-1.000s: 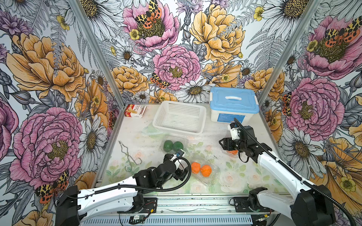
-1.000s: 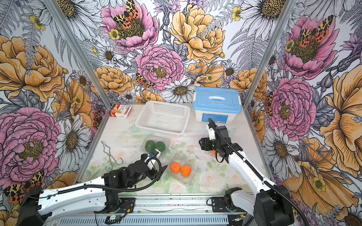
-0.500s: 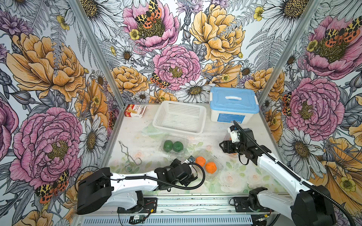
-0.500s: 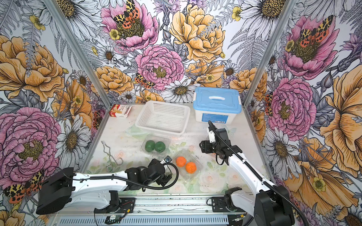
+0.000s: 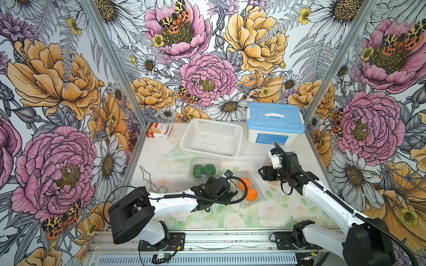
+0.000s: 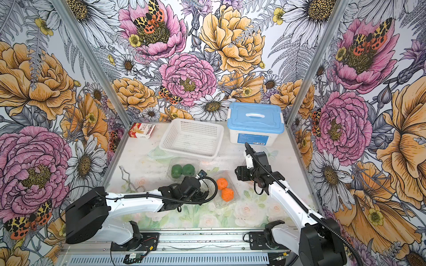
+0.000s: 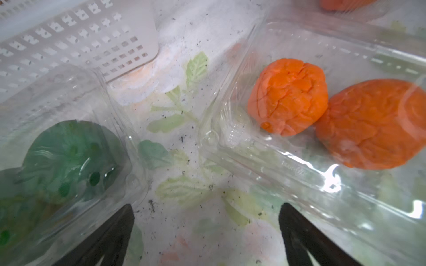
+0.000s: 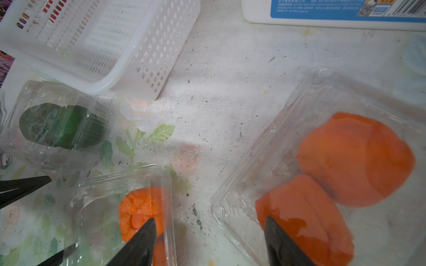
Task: Take oranges out of containers
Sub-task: Adjust the packing box at the center of the board.
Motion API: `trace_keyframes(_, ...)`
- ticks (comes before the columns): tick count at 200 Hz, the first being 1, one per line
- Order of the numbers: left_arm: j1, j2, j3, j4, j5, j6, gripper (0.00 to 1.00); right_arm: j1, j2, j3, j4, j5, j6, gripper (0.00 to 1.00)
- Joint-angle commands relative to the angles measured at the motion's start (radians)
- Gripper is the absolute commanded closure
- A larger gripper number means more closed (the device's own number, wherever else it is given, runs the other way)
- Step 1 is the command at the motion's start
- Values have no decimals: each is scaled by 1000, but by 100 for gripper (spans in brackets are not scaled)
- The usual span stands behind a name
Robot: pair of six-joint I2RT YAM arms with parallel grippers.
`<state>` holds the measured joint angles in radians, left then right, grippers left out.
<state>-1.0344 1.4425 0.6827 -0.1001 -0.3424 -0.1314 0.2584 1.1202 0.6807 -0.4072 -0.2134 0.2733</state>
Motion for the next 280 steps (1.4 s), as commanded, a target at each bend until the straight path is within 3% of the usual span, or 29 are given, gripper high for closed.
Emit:
trace_keyframes(1, 43, 27, 42, 48, 49, 2, 1, 3, -13, -9, 33, 28, 19, 27)
trace_keyframes(30, 86, 54, 85, 61, 82, -3, 1, 3, 2, -4, 31, 19, 59, 28)
trace_keyframes(49, 85, 50, 117, 31, 72, 6, 1, 2, 13, 3, 31, -55, 86, 29)
trace_keyframes(128, 71, -97, 81, 2, 55, -182, 1, 12, -28, -26, 27, -208, 155, 52)
trace_keyframes(193, 69, -89, 67, 24, 120, -269, 1, 100, -44, -49, 15, -178, 155, 54)
trace_keyframes(205, 57, -85, 63, 42, 164, -300, 1, 115, -39, -55, 14, -172, 155, 56)
trace_keyframes(233, 4, -52, 74, 60, 141, -334, 4, 150, -12, -67, 16, -148, 158, 57)
trace_keyframes(280, 1, 29, 136, 68, 272, -405, 9, 173, 50, -65, 15, -119, 159, 59)
